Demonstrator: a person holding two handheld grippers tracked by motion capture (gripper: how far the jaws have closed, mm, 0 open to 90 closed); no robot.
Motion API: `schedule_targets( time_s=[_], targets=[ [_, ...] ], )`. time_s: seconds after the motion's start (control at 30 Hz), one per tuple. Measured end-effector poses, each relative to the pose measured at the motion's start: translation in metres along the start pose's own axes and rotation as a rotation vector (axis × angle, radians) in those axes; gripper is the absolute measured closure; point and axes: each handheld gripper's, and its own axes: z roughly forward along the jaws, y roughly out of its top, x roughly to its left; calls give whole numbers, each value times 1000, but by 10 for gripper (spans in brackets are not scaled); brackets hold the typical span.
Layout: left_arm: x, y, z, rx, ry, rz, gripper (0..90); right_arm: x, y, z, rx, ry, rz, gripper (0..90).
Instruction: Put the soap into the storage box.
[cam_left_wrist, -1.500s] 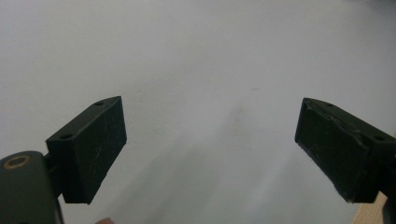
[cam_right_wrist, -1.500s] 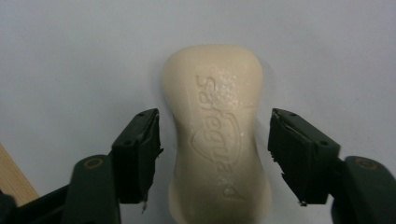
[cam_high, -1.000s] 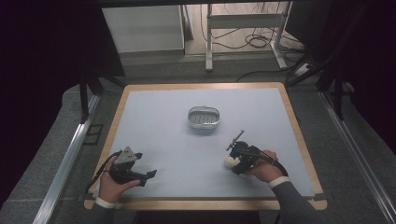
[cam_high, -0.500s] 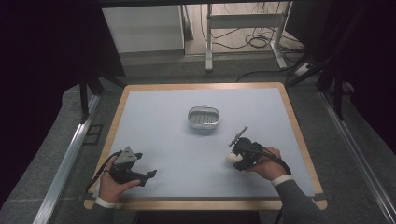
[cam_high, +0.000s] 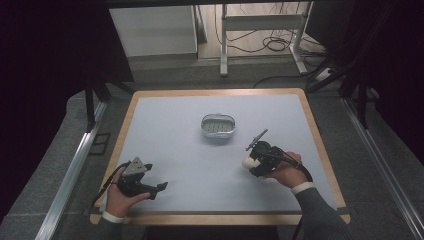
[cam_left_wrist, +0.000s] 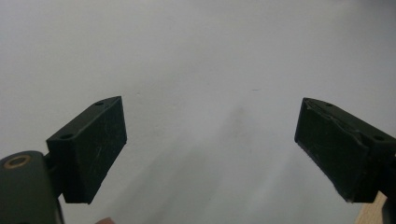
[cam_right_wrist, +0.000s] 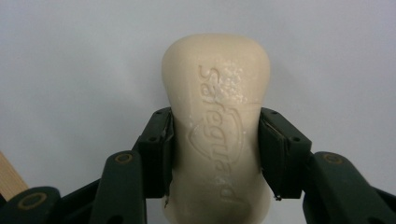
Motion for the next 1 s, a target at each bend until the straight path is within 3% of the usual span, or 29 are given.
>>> schedule_targets(
  time_s=[1.0],
  targets=[
    [0, 0, 1, 0, -6, 0, 96, -15, 34, -19, -72, -16, -21, 494]
  ],
)
